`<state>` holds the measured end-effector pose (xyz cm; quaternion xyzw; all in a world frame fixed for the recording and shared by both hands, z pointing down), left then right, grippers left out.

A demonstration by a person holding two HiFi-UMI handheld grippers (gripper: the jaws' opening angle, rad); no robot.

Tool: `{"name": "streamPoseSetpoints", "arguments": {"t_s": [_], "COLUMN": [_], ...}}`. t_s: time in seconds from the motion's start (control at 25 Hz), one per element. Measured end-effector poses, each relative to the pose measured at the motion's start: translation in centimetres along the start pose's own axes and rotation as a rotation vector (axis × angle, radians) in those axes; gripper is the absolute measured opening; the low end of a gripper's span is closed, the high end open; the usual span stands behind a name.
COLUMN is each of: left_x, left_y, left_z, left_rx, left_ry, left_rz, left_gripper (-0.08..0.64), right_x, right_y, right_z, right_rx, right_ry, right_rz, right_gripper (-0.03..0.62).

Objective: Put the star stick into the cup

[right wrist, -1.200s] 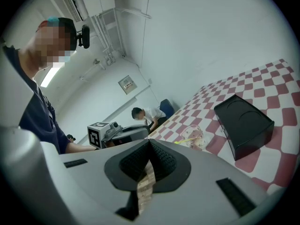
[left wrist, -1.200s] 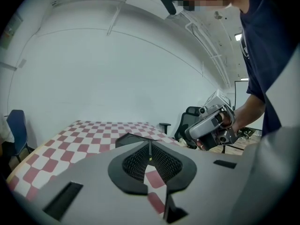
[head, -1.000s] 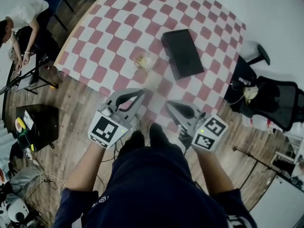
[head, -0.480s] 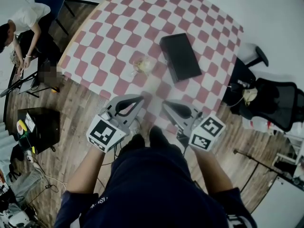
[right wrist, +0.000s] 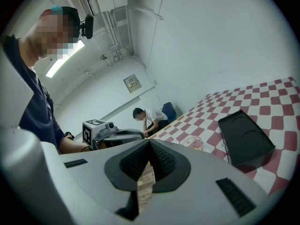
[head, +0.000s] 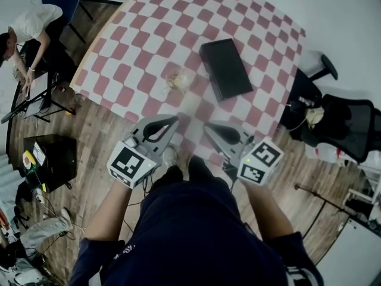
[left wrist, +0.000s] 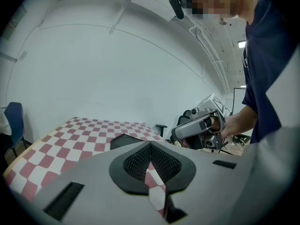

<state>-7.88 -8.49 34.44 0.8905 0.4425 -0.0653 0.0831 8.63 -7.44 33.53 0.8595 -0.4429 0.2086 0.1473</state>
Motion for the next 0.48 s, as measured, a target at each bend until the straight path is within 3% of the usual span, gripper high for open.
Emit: {"name": "streamPoseSetpoints", "arguments": {"t_s": [0.48], "left_x": [-0.4], "left_y": [1.2], "left_z": [-0.9], "left_rx": [-0.023], "left_ry": [0.010], "left_rz": [0.001], "left_gripper": [0.032], "right_x": [0.4], "right_y": [0.3], "right_z": [-0.8], "right_rx": [-0.031], "right_ry": [0.018], "right_rz": [0.006], "right_gripper": [0.015]}}
Point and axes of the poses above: the fingertips, and each gripper's own axes: y forward along the fingers, x to its right, z out of its top, the point moved 6 cm from there along -y, backward along the fingers, and after that the axes turned 14 degrees about x, right-handed, at the moved point
